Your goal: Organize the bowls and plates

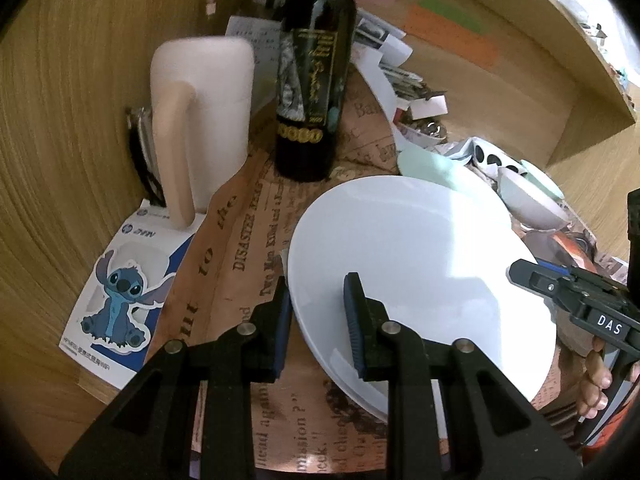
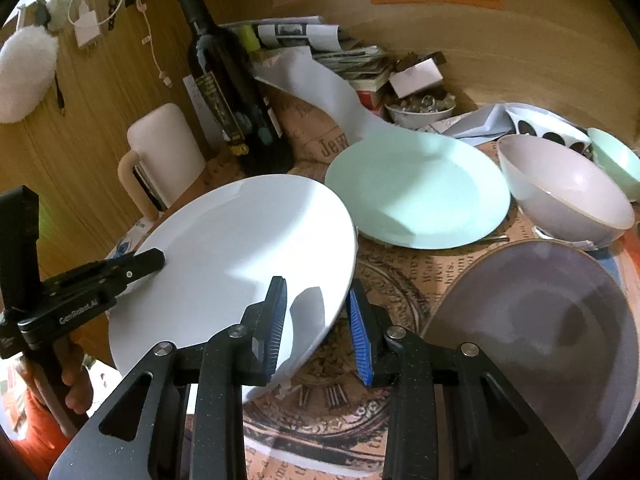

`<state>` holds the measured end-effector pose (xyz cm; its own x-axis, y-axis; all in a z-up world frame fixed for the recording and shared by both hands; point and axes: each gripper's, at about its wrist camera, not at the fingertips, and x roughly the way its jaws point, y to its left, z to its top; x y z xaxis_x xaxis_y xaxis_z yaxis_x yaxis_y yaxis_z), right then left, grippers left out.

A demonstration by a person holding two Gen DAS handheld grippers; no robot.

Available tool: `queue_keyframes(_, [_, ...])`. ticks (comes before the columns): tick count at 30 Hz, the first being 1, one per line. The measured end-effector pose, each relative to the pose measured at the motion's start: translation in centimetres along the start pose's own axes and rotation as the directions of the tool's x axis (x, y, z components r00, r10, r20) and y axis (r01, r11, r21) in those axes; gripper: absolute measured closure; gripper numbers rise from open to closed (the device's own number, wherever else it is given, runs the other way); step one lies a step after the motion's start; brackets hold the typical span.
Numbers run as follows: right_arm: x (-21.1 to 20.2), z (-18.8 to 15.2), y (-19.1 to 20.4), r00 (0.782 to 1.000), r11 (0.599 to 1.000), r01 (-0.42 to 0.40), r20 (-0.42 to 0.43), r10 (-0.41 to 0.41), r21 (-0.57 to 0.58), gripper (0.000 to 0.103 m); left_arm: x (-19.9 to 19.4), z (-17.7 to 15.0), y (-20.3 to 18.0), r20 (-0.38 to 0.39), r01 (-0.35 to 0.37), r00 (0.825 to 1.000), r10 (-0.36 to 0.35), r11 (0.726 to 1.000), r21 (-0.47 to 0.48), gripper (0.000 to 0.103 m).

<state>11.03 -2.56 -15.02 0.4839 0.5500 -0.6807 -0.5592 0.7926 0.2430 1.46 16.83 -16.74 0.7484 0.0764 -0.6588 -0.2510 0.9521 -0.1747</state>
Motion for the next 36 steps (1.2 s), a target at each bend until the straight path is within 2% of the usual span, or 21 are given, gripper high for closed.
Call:
queue_keyframes(19, [-6.1, -1.1, -3.9, 0.992, 0.996, 0.061, 0.109, -0.068, 0.063, 0.075, -1.7, 0.5, -7.4, 0.049, 0.070, 0.996, -0.075, 0.993, 0.093, 0.078])
queue_keyframes(36, [-11.2, -3.7, -8.8, 0.973, 0.979, 0.139, 0.165, -0.163, 0.151, 0.075, -0.8, 0.7, -14.8, 0.011, 0.160, 0.986, -0.164, 0.974, 0.158, 0.078])
